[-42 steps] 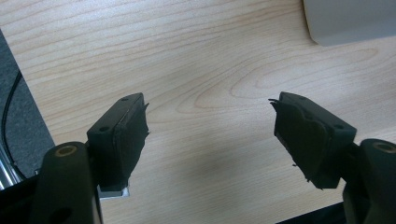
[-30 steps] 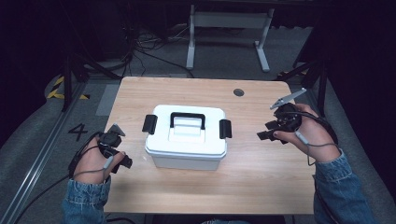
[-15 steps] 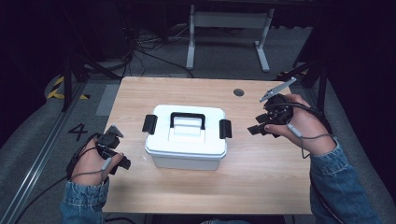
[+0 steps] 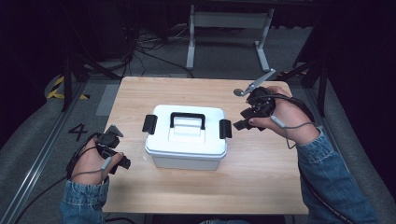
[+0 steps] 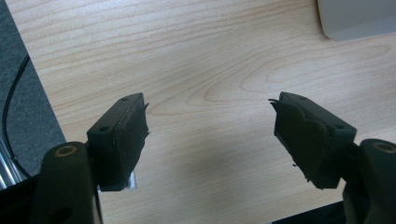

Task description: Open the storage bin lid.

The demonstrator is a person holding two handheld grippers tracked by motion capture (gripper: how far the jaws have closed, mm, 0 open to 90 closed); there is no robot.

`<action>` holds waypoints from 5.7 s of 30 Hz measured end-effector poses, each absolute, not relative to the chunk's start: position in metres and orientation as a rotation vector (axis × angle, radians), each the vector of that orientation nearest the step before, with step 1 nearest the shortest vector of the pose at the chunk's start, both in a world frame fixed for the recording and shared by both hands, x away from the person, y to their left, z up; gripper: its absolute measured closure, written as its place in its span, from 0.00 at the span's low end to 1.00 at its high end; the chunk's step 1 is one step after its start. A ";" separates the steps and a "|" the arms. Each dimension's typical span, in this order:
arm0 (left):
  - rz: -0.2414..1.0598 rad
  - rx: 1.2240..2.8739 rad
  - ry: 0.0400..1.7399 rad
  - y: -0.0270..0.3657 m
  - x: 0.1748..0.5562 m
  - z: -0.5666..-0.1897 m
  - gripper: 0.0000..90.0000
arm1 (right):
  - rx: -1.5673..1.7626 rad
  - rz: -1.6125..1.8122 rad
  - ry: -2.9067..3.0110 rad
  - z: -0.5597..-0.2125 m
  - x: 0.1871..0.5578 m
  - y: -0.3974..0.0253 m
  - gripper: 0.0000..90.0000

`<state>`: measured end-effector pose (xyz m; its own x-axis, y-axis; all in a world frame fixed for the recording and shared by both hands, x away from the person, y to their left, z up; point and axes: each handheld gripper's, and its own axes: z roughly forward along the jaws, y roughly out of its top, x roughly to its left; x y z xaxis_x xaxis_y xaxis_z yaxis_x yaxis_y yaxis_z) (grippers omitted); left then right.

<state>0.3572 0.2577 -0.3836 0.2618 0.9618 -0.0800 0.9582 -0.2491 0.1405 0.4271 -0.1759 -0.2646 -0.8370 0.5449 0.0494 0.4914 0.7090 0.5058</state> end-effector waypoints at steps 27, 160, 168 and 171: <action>0.020 2.357 1.805 0.259 0.358 -0.385 0.29 | 0.649 0.766 2.930 -0.280 0.459 -0.091 0.47; -0.016 2.380 1.809 0.254 0.362 -0.394 0.28 | 0.582 0.922 2.775 -0.230 0.471 -0.208 0.94; -0.016 2.386 1.807 0.254 0.362 -0.394 0.28 | 0.669 0.921 2.735 -0.232 0.471 -0.237 0.94; -0.020 2.382 1.810 0.253 0.362 -0.394 0.28 | 0.702 0.908 2.726 -0.234 0.473 -0.247 0.94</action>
<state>0.3619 0.2529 -0.3942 0.2716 0.9571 -0.1011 0.9591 -0.2606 0.1105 0.4725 -0.2472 -0.2342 -0.8715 0.4899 -0.0234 0.3780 0.7013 0.6044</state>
